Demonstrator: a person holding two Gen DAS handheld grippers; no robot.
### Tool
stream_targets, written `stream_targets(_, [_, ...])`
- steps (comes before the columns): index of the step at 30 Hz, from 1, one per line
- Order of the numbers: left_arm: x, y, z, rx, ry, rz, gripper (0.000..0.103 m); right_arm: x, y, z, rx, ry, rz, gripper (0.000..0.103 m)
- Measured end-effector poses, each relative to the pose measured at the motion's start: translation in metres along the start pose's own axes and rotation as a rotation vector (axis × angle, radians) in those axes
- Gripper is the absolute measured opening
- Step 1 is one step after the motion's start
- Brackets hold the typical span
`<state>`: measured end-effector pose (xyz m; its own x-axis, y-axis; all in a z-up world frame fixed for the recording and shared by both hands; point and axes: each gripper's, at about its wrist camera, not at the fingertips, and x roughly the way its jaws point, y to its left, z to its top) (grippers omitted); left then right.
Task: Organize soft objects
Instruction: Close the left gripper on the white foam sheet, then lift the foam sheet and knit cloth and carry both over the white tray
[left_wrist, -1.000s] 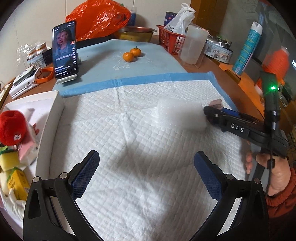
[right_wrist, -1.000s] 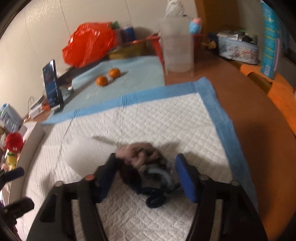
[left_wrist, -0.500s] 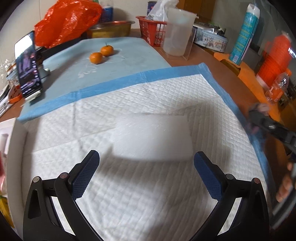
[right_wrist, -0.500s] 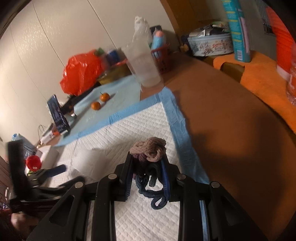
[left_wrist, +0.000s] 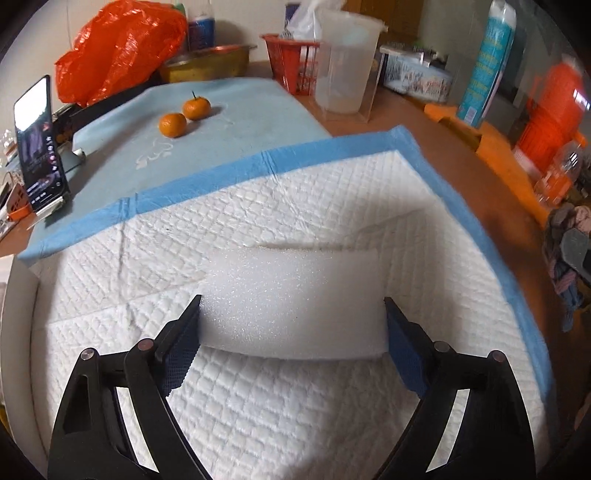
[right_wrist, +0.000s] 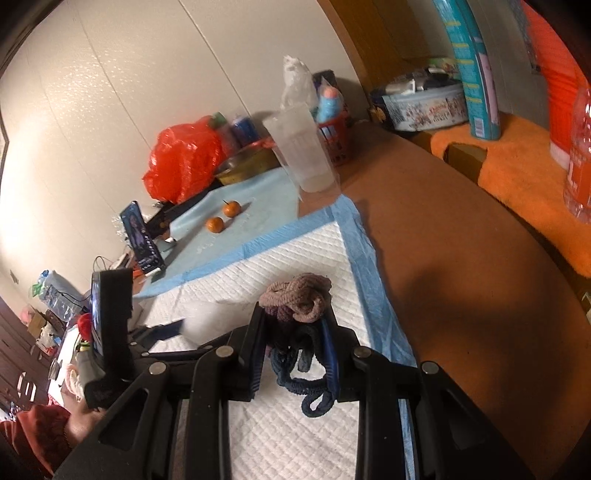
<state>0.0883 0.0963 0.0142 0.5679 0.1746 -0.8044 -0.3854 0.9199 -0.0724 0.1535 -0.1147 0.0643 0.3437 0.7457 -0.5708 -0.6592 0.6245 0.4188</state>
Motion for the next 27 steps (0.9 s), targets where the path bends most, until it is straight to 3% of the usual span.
stream_targets(12, [-0.130,0.020,-0.021,-0.070,-0.236,-0.019,0.091,-0.026,0.051,0.007,-0.032,-0.084,0.099,0.027])
stream_targets(18, [-0.177,0.045,-0.040,-0.105,-0.292,0.018,0.091,-0.036,0.078,0.007,-0.044,-0.124,0.137,0.027])
stream_targets(27, [-0.211,0.086,-0.061,-0.133,-0.324,0.047,0.091,-0.038,0.120,0.000,-0.059,-0.143,0.150,0.027])
